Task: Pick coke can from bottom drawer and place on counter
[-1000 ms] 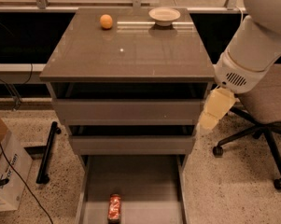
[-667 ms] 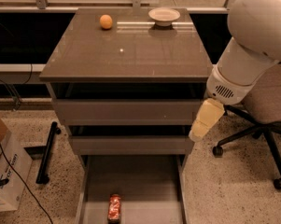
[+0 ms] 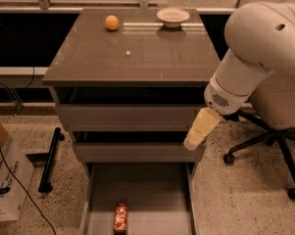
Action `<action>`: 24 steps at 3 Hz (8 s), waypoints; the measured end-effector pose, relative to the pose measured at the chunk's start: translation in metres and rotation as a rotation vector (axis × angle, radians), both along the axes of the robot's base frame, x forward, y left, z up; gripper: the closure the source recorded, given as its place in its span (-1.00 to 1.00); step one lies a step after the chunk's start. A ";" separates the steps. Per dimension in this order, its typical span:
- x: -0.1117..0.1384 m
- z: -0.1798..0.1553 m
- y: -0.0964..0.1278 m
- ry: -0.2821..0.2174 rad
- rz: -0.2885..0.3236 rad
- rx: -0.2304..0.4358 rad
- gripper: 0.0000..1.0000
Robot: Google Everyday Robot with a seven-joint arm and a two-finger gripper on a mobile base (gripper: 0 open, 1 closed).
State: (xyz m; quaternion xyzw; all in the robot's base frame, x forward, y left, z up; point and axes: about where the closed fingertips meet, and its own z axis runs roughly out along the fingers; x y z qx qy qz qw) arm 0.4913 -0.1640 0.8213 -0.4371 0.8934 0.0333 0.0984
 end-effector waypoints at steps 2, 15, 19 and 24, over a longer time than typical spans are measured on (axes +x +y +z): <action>0.010 -0.115 0.083 0.149 -0.105 0.125 -1.00; 0.017 -0.519 0.184 0.647 -0.891 0.120 -1.00; 0.011 -0.599 0.208 0.772 -0.990 0.225 -1.00; 0.015 -0.695 0.281 0.975 -1.018 0.305 -0.64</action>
Offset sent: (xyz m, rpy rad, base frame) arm 0.0119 0.1148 -0.1727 0.1793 0.2333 -0.2126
